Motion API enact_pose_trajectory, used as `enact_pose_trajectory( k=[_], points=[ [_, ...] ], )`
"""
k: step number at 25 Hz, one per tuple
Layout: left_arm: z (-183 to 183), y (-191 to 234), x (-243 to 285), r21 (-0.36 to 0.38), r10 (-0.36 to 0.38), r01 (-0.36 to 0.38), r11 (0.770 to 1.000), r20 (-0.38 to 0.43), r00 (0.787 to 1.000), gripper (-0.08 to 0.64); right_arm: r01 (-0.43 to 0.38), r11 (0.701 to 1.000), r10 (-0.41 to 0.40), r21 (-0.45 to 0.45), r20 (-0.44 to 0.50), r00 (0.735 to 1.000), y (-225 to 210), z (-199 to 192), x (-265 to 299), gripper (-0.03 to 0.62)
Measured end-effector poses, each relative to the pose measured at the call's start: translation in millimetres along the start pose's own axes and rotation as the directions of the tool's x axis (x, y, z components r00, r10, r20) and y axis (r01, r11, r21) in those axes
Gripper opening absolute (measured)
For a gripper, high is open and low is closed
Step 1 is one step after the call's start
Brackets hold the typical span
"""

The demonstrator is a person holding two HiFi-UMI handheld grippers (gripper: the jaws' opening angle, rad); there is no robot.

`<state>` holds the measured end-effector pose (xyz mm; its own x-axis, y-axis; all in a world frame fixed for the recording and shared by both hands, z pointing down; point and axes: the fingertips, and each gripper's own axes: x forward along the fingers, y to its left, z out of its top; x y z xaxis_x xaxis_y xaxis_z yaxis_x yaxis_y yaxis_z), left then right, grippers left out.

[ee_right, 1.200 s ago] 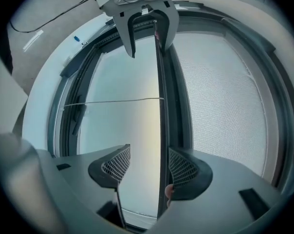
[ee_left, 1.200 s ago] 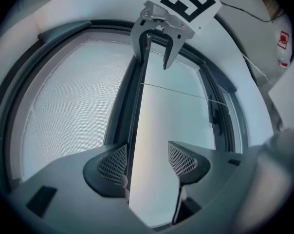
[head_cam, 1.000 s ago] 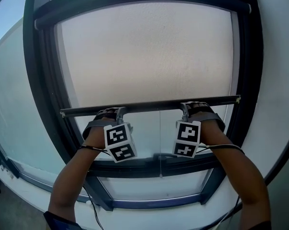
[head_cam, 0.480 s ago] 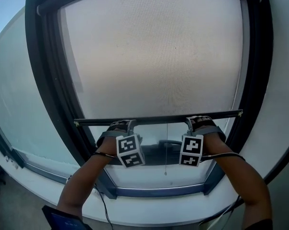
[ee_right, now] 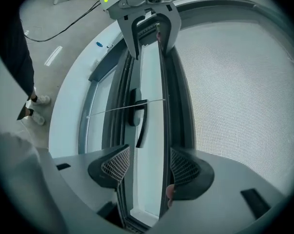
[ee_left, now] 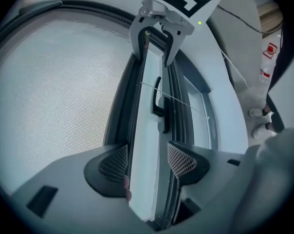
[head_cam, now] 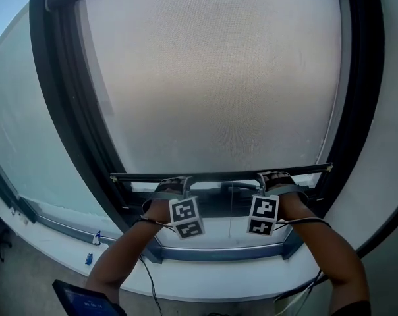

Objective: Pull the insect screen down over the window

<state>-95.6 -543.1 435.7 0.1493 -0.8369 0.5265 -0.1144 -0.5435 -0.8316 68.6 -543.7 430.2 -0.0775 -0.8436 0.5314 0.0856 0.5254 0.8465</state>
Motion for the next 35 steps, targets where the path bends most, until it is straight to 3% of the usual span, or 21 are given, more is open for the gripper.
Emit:
enact_pose_trajectory(
  k=[4, 13, 19, 24, 35],
  points=[
    [-6, -34, 15, 0.007, -0.07, 0.07, 0.998, -0.014, 0.997, 0.256, -0.05, 0.999, 0.05, -0.009, -0.004, 0.999, 33, 1, 15, 0.244],
    [-12, -61, 28, -0.001, -0.086, 0.086, 0.996, -0.03, 0.996, 0.256, -0.043, 0.999, 0.043, 0.0, -0.008, 0.999, 59, 2, 31, 0.245],
    [-18, -96, 45, -0.015, -0.156, 0.156, 0.988, -0.046, 0.987, 0.256, -0.13, 0.991, 0.13, -0.006, -0.031, 0.991, 95, 2, 47, 0.244],
    [-18, -117, 59, -0.085, -0.133, 0.13, 0.988, -0.031, 0.991, 0.259, -0.117, 0.993, 0.117, 0.006, -0.025, 0.993, 116, 2, 61, 0.247],
    [-19, -118, 56, -0.081, -0.131, 0.128, 0.989, -0.032, 0.991, 0.259, -0.112, 0.993, 0.114, 0.033, -0.058, 0.992, 117, 4, 59, 0.247]
  ],
)
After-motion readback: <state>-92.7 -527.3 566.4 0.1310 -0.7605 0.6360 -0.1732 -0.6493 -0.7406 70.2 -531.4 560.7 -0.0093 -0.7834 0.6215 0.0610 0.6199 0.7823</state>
